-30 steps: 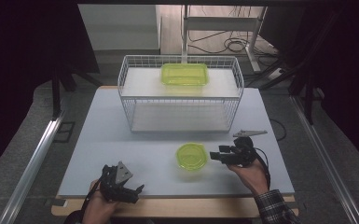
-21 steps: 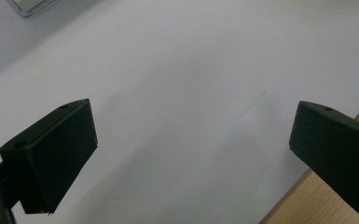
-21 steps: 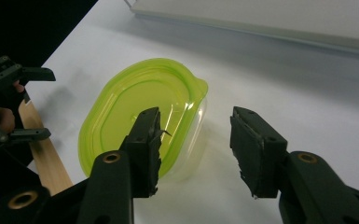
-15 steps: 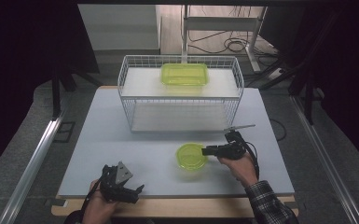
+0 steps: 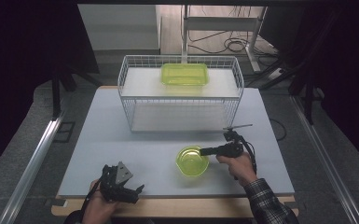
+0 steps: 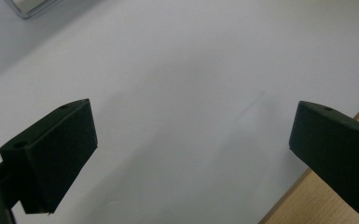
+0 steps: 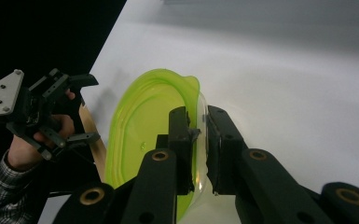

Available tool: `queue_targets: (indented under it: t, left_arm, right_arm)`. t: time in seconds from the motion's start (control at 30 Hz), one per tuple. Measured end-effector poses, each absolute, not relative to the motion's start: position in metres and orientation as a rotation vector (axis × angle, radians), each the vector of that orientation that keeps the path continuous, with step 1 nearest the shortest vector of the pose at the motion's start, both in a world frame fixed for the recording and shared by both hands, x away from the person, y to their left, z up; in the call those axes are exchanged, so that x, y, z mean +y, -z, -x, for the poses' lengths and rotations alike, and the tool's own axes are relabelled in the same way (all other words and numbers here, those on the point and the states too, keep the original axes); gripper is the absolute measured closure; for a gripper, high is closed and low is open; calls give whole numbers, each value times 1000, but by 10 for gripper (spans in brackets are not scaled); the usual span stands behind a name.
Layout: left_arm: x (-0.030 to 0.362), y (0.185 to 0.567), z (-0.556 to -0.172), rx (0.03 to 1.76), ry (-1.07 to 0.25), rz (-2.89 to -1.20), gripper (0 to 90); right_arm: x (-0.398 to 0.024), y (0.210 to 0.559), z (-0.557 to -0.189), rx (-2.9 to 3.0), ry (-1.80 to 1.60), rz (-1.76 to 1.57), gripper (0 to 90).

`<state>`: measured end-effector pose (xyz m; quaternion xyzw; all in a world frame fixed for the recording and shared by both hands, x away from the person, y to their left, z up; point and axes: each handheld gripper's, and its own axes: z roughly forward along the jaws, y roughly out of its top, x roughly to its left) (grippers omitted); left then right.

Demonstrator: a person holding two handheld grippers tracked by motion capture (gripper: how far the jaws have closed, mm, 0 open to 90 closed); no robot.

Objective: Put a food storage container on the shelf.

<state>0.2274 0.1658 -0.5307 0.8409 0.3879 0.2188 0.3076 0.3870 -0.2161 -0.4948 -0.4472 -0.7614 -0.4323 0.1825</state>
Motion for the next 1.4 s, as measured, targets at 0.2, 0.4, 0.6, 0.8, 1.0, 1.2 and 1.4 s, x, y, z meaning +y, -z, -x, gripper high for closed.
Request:
queue_targets:
  t: [0.2, 0.4, 0.6, 0.8, 1.0, 1.2, 1.4]
  left_arm:
    - [166, 531, -227, 1026, -582, -2221, 5]
    - [167, 530, -227, 1028, -583, -2216, 5]
    - [167, 530, -227, 1035, -580, -2208, 5]
    - [167, 530, -227, 1033, -578, -2209, 5]
    - [167, 530, -227, 1032, -578, -2210, 5]
    - [167, 530, -227, 1030, -578, -2211, 5]
    - [167, 530, -227, 1028, -579, -2215, 5]
  right_arm:
    - [-216, 486, -387, -2154, 1250, 1269, 810]
    - [-216, 471, -388, -2137, 1304, 1255, 811]
    - [-215, 452, -390, -2125, 1358, 1246, 811]
    - [-216, 436, -393, -2105, 1398, 1239, 811]
    - [-217, 420, -396, -2097, 1435, 1239, 812]
    - [-217, 405, -399, -2102, 1466, 1234, 812]
    - [-213, 396, -403, -2091, 1487, 1226, 812]
